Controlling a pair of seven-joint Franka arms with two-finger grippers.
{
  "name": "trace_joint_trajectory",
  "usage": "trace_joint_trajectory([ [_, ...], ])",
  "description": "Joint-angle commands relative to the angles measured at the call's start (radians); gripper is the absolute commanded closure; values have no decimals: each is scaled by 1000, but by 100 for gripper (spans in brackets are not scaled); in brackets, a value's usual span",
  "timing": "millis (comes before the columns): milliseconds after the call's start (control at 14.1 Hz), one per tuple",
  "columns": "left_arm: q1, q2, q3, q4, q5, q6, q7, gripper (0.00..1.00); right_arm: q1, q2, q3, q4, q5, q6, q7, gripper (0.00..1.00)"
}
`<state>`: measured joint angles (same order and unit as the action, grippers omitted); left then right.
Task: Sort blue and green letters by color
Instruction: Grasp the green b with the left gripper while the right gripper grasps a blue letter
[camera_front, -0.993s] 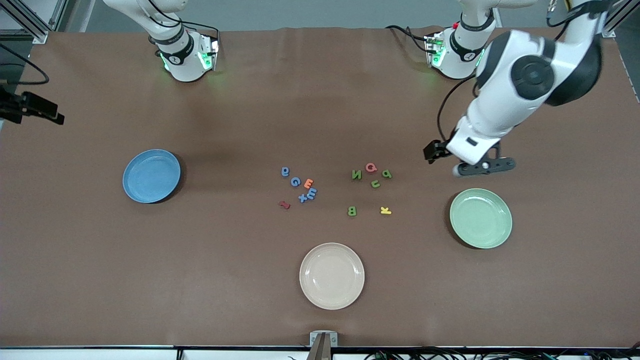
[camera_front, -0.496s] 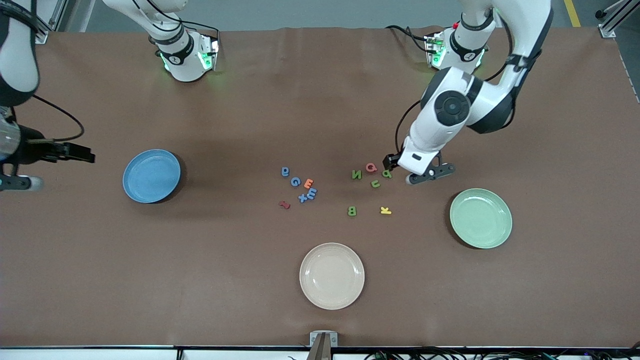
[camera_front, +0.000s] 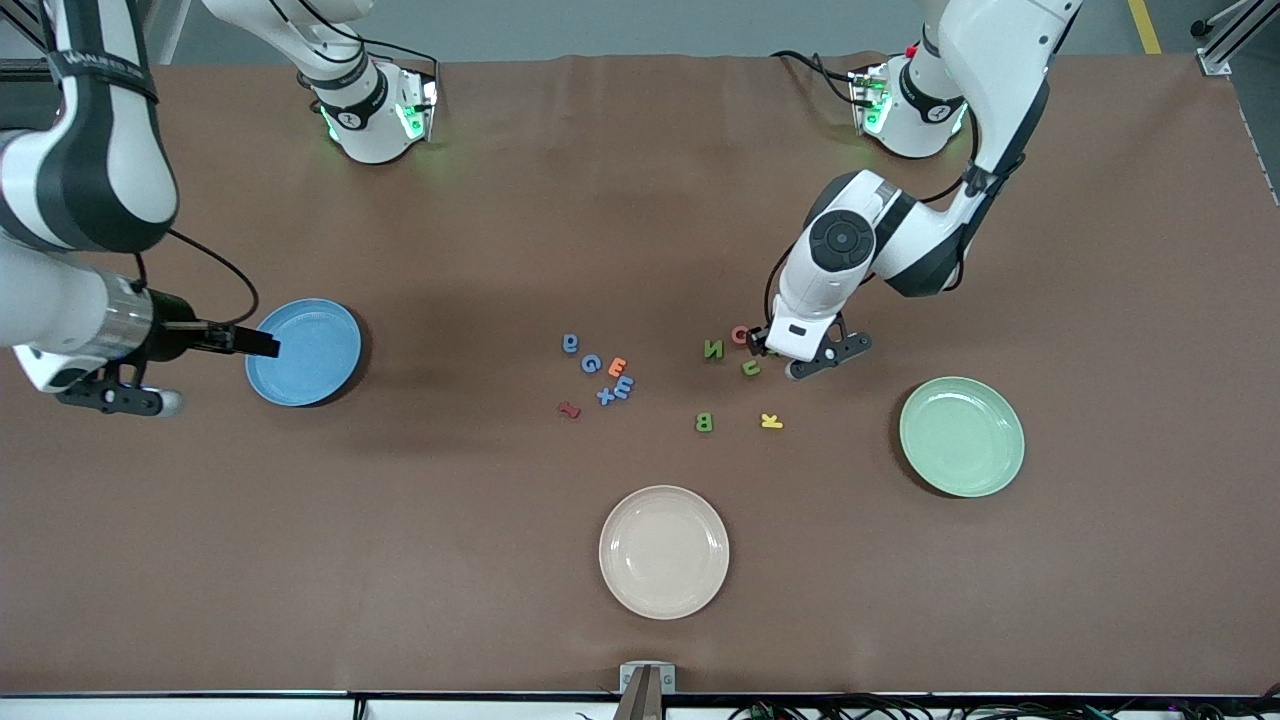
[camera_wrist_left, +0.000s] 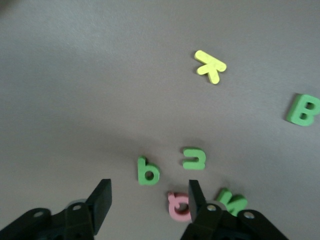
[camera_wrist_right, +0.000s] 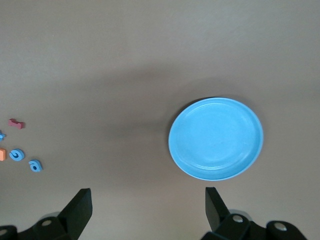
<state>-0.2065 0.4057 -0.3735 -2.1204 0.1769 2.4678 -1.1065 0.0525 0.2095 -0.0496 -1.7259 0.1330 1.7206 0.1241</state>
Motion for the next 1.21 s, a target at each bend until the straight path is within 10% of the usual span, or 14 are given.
trace_joint_trajectory([
  [0, 4, 36, -1, -23, 47, 69, -55, 31, 82, -16, -6, -30, 13, 24, 46, 0],
  [780, 7, 104, -1, -23, 113, 80, -96, 42, 420, 33, -6, -182, 13, 318, 206, 0],
  [1135, 10, 104, -2, -20, 113, 80, -96, 90, 536, 134, -6, -187, 13, 443, 336, 0],
])
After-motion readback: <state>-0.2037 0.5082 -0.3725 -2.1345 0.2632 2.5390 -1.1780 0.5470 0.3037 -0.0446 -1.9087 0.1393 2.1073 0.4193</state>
